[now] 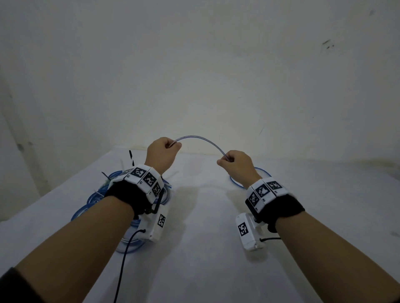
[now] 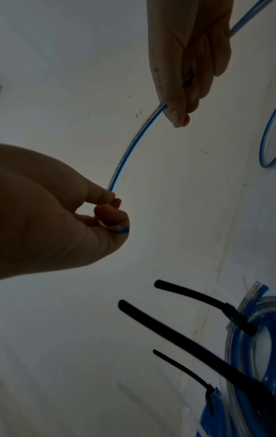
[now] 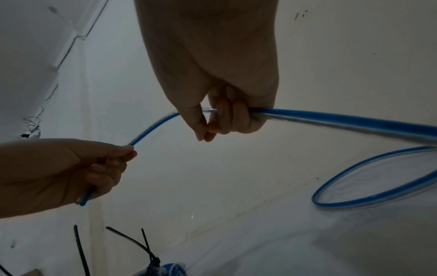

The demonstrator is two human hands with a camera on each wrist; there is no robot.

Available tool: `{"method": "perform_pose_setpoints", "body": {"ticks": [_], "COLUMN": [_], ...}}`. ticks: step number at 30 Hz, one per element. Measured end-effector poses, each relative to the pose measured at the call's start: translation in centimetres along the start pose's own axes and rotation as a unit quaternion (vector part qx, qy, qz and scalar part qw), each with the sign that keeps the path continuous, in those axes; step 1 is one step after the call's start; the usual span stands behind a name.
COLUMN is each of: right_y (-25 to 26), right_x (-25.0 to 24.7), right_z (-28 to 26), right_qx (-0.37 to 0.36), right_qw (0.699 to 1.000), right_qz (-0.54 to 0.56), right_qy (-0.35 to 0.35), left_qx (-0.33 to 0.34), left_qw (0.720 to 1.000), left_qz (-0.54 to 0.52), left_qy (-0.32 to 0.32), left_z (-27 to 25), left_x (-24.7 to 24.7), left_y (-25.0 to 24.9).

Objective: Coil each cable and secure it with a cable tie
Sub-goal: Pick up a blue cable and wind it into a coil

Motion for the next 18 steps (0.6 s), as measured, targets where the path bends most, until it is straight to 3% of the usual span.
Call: {"method": "perform_pose_setpoints", "body": {"ticks": [18], "right_y": [0.2], "right_x": [-0.6], "right_z": [-0.2], "right_qx": [-0.001], "right_qw": [0.999], "right_qz": [0.034], "right_qy": [-0.006], "left_qx": [0.023], "left_qw": [0.999], "left_qz": [-0.043], "left_qy": [-0.025], "left_z": [0.1], "left_x": [-0.9], "left_y": [-1.8]}}
Point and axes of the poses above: each hand's wrist, its own z-axis towards the middle knuckle, its own x-axis out of the palm, y = z × x, the point moved 9 cm from there along z, towards the middle knuckle, and after that the axes turned 1 degree about x, right-handed, at the moved point
